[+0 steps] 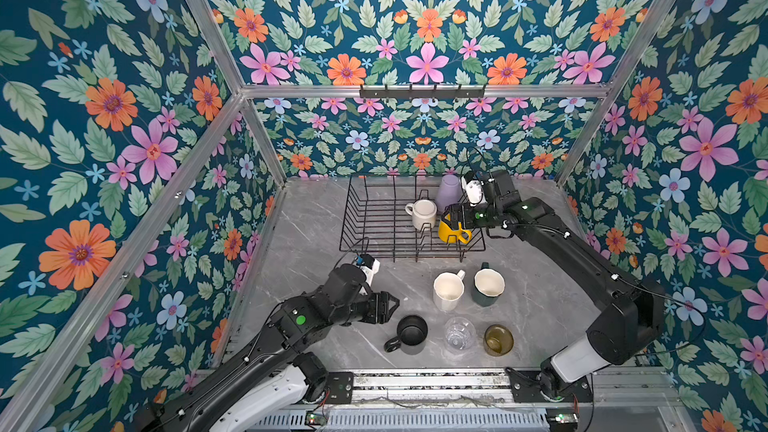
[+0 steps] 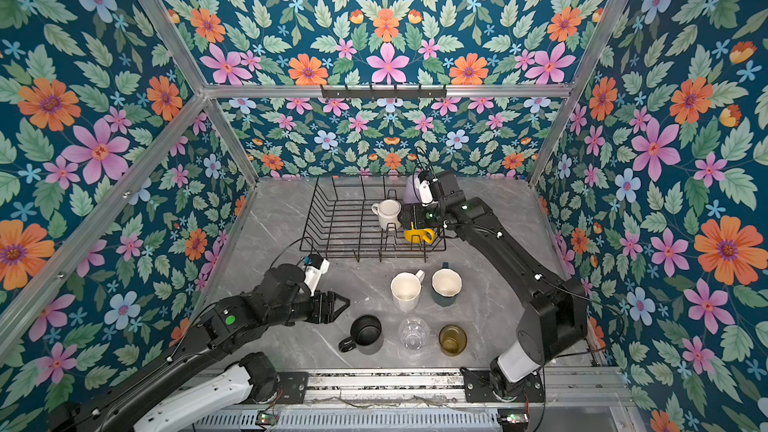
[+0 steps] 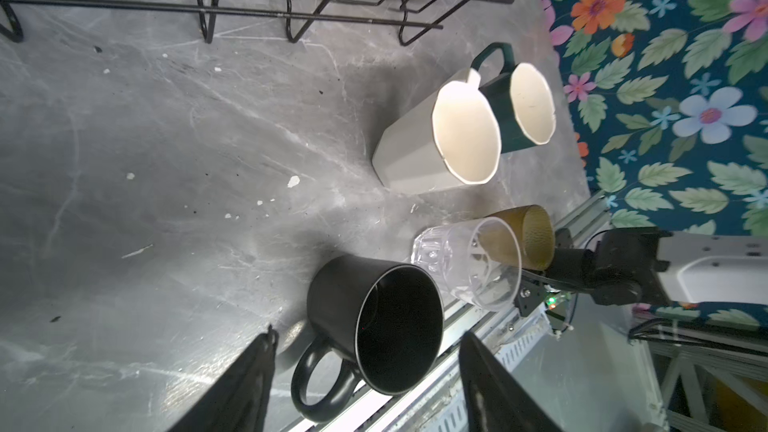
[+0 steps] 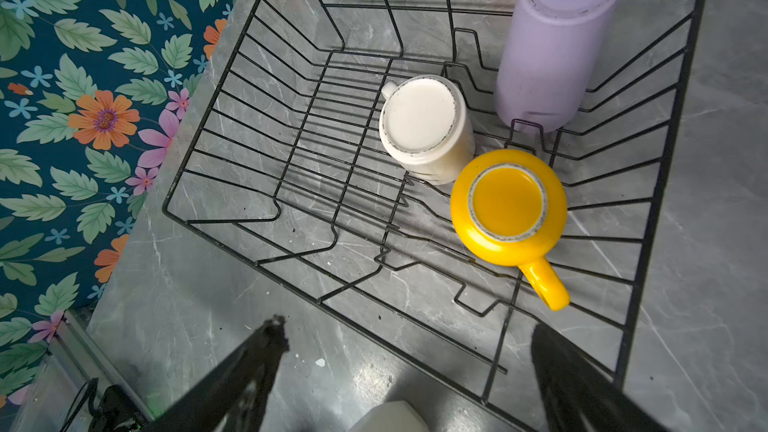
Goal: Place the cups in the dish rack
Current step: 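Lower the left gripper into the black mug and grasp its rim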
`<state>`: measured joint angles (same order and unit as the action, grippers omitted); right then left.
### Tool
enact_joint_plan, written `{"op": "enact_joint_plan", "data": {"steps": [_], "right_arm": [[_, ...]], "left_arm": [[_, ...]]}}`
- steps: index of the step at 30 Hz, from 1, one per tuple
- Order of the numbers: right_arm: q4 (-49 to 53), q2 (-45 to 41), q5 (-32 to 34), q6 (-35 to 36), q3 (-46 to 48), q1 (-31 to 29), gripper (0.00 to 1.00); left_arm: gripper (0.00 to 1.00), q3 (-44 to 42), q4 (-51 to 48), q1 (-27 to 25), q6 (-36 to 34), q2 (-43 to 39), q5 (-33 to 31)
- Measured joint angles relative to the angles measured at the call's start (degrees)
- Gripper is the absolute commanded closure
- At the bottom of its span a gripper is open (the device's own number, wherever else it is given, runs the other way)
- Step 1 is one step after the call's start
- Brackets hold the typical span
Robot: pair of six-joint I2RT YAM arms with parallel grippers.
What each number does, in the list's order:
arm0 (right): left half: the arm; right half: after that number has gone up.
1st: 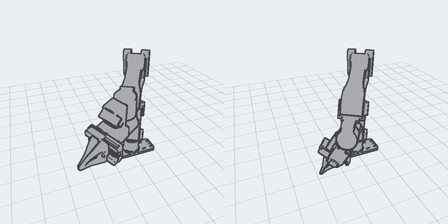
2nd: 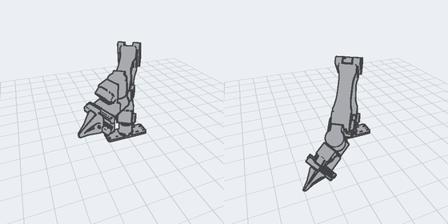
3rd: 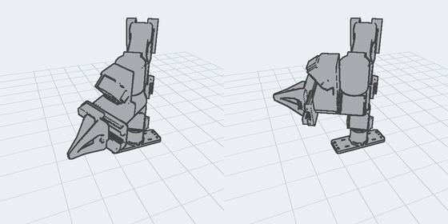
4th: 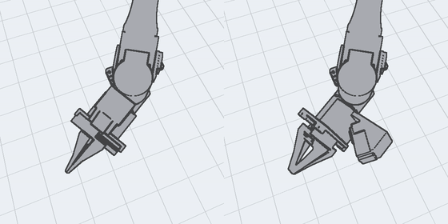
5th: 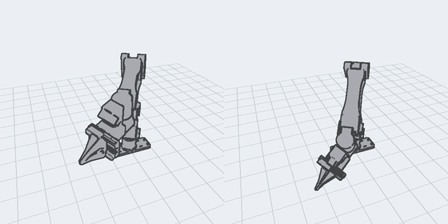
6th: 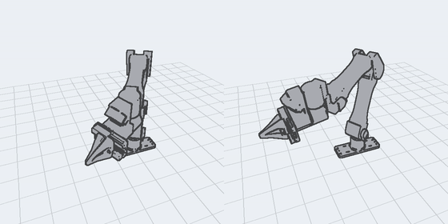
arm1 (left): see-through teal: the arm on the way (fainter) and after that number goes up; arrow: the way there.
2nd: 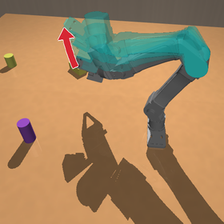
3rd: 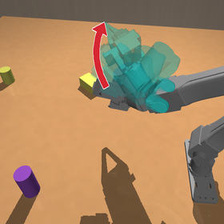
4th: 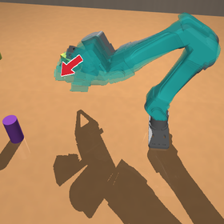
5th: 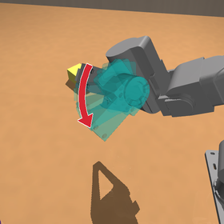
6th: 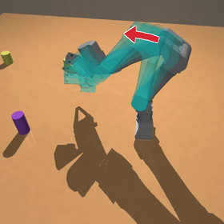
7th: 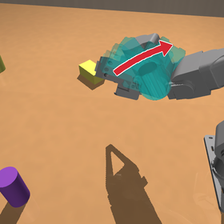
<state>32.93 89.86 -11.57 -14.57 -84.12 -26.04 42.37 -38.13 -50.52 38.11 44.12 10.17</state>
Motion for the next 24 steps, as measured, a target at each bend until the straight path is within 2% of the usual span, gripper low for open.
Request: {"op": "enact_joint_plan", "data": {"steps": [6,11,24], "right_arm": [[0.00,0.00,0.00,0.00,0.20,0.00,0.06],[0.00,0.09,-0.02,0.00,0.20,0.00,0.06],[0.02,-0.33,0.02,0.04,1.57,0.00,0.06]], "left_arm": [[0.31,-0.26,-1.20,-8.04,3.56,3.41,-5.81],[0.32,0.04,-2.54,-11.74,5.18,7.50,-8.96],[0.37,0.96,-2.84,-15.69,6.91,15.39,-11.67]]}}
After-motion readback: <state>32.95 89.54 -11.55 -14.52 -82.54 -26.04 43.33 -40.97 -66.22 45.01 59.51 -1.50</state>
